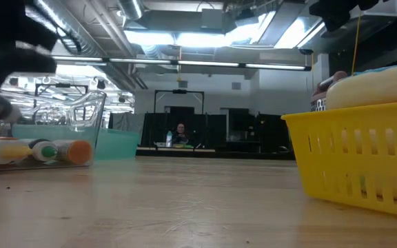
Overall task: Pick & Place Food Item
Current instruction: Put the green food coloring bottle into the transparent bin, then return to Home Position
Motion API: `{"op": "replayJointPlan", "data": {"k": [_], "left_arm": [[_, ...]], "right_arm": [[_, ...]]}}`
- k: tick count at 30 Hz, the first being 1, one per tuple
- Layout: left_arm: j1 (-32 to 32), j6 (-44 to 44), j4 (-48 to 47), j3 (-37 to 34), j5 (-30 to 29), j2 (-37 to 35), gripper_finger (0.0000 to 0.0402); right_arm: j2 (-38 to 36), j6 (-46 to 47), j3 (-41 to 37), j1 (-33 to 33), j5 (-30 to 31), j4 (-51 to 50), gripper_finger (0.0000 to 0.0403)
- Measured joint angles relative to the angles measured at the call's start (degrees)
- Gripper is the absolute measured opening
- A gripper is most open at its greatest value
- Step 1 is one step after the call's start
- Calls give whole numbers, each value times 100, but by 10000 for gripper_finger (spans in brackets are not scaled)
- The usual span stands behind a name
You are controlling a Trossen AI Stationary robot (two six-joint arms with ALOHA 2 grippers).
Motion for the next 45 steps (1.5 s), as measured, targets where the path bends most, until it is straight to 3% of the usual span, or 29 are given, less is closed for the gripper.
{"op": "replayJointPlan", "data": {"k": [8, 18, 21, 25, 29, 34, 38, 45], "left_arm": [[46, 106, 867, -719, -58, -20, 106], [2, 74, 472, -143, -860, -74, 222], [-120, 64, 157, 238, -1752, -74, 240], [-385, 240, -62, 833, -3728, -110, 244], [-700, 1534, 602, 1314, -5628, -247, 235], [-1157, 4129, 2329, 1658, -6890, -440, 221], [-1475, 6191, 4036, 1747, -7328, -444, 215], [-1912, 8882, 6716, 1747, -7246, -428, 218]], "right_arm": [[108, 4, 0, 0, 17, 0, 168], [119, 14, 2, 0, 17, 102, 168], [119, -3, 2, 0, 4, 261, 168], [119, -71, 2, 0, -279, 500, 168], [107, -316, 0, 1, -741, 806, 168], [57, -249, 4, 175, -1380, 1765, 168], [16, 58, 6, 411, -1588, 2266, 168], [42, 825, 4, 909, -1984, 2422, 168]]}}
